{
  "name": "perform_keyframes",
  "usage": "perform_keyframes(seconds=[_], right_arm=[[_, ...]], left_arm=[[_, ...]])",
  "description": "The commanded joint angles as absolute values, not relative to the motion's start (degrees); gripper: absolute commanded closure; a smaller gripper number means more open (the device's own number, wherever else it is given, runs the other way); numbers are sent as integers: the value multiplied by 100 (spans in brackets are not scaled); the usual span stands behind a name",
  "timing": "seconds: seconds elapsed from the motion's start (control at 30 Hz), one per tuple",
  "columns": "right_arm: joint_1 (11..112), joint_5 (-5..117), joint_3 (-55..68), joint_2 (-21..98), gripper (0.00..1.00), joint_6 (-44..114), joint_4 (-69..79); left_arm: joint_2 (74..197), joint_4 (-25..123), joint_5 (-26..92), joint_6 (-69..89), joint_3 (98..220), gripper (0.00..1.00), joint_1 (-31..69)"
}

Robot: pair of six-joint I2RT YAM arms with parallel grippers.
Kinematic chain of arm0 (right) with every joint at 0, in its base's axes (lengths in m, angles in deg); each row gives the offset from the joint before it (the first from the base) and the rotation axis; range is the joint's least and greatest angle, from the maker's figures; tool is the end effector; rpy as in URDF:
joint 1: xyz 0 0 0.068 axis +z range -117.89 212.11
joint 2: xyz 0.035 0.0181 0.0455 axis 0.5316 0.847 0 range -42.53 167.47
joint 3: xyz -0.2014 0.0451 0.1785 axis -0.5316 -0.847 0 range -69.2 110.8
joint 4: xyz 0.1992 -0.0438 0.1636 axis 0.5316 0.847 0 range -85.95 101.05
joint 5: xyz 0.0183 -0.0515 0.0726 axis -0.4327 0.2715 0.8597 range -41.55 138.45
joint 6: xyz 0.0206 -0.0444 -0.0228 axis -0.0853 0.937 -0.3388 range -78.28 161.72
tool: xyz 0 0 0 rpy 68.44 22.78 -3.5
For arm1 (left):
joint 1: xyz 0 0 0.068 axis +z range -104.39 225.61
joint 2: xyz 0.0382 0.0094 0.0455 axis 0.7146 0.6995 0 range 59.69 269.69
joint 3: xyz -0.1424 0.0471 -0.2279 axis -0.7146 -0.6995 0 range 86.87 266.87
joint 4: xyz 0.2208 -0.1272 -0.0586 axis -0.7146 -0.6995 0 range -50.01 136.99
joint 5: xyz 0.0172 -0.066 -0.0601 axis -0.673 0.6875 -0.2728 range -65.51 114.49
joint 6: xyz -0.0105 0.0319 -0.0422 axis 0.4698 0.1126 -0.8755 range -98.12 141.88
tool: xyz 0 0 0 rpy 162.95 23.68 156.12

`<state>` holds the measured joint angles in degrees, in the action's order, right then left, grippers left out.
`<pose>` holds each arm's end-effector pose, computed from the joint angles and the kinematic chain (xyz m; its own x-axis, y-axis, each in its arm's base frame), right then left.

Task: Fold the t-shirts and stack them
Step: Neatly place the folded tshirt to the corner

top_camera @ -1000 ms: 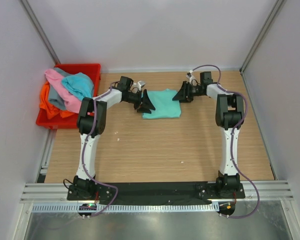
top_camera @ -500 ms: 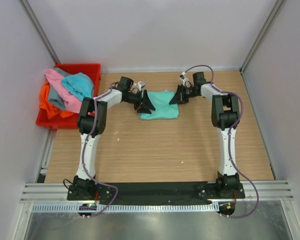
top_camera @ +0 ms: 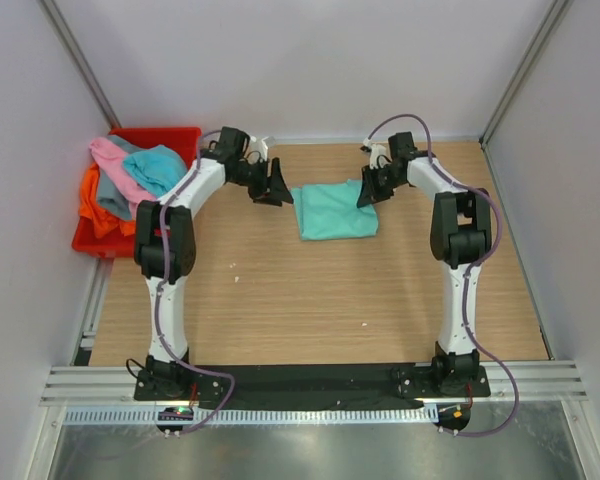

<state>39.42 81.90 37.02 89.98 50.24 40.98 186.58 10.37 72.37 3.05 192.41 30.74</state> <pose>0.4849 0.0820 0.1608 -0.8236 -0.2301 -0.5185 -0.4797 0.7704 0.4201 0.4576 -0.1488 0.2083 -0.9538 0.0295 -0.2991 0.2585 0.5882 -0.7663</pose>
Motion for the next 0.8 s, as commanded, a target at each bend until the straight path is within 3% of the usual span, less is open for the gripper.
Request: perform_keyframes(seconds=[0.0, 0.13, 0.37, 0.77], right_arm=[[3853, 7078, 3453, 8080, 98, 5675, 4238], [3643, 6569, 3276, 7780, 98, 5737, 4080], [3010, 6190, 3618, 7945, 98, 5895, 4140], [2095, 5127, 5497, 9105, 98, 6325, 4246]], left_arm=[[17801, 287, 6195, 1263, 19393, 47, 3181], [17562, 164, 5482, 1475, 19033, 48, 3321], [17246, 375, 5903, 1300, 18470, 48, 3620], [16736, 621, 5806, 1370, 17969, 47, 3621]])
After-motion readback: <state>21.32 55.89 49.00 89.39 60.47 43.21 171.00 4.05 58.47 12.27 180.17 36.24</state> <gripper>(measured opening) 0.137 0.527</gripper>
